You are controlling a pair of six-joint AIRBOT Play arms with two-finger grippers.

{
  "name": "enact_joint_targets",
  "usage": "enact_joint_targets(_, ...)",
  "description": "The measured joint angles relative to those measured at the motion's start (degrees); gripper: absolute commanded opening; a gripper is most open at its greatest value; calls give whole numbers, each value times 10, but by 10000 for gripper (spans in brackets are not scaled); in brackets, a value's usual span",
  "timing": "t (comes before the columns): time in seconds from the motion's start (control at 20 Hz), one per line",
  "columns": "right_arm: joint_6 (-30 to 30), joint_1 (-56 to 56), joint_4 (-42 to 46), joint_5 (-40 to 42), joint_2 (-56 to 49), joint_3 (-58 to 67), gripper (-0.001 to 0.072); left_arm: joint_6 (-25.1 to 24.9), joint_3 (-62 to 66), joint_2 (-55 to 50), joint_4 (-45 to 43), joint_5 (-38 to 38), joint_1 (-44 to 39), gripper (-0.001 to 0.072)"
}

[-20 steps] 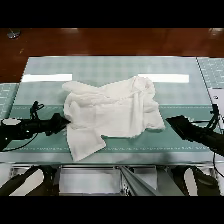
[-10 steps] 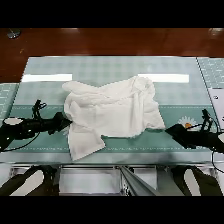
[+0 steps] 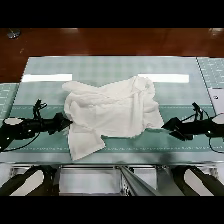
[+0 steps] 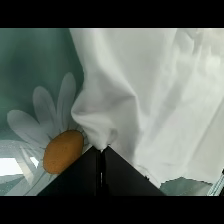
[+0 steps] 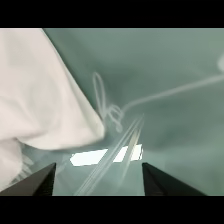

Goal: Fold the shirts.

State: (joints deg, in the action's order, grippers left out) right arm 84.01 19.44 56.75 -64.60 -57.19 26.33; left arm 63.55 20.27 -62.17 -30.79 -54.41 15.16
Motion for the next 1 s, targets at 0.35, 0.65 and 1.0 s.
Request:
enact_joint_targets(0.35,21,-86,-20,22,-138,108,616,0,0,0,0,1,0,16)
enact_joint_targets(0.65,2,-142,-22,7,-192,184,27,-1,2,0,0,5,-1,15)
enact_joint_targets(1.0,-16,-122,-8,-113,-182,440,26,0,198,9,22,-24,-1,15)
